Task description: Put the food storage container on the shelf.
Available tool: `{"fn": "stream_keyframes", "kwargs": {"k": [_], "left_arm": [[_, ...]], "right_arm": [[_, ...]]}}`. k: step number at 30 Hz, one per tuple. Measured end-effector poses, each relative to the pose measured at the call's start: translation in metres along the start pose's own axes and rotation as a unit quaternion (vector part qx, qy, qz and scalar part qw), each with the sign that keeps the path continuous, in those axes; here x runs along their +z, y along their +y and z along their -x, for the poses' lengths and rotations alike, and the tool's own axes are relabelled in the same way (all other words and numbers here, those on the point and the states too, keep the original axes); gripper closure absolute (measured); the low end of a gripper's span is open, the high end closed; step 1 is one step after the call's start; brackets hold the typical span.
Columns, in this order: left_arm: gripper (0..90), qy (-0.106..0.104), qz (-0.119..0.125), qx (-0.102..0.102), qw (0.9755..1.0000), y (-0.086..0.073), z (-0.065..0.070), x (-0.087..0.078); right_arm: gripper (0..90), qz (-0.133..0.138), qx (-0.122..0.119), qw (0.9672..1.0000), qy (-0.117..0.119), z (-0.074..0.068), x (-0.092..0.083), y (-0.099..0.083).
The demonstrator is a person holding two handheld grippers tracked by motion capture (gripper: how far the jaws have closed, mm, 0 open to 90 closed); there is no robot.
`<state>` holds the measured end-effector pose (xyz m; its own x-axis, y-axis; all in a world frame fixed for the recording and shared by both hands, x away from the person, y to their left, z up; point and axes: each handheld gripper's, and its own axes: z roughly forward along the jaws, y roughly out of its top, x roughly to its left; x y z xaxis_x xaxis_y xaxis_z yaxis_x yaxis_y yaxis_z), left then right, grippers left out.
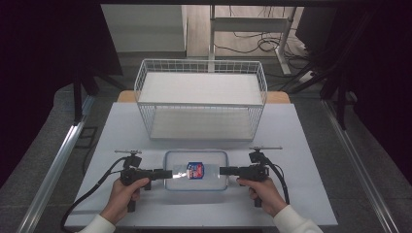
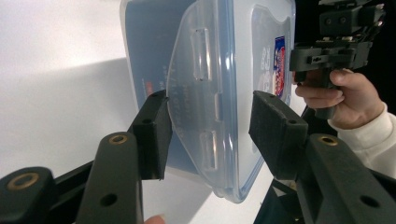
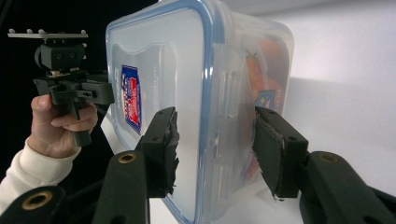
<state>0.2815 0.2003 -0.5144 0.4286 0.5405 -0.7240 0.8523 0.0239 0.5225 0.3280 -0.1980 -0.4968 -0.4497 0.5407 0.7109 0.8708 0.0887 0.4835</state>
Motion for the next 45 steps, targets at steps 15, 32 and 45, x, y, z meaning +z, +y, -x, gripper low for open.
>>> {"fn": "stream_keyframes", "kwargs": {"k": [15,32,45], "left_arm": [[51.3,0.000,0.004,0.005,1.0000,0.015,0.004,0.002],[51.0,0.007,0.026,0.044,0.9987,0.076,-0.006,0.007],[50.7,0.009,0.034,0.036,0.9987,0.090,-0.035,0.025]], "right_arm": [[52.5,0.016,-0.003,0.9999,-0.002,-0.002,-0.007,0.010],[52.3,0.062,-0.046,0.9970,-0.011,0.001,-0.006,0.059],[51.6,0.076,-0.036,0.9962,-0.022,0.026,0.013,0.080]]}}
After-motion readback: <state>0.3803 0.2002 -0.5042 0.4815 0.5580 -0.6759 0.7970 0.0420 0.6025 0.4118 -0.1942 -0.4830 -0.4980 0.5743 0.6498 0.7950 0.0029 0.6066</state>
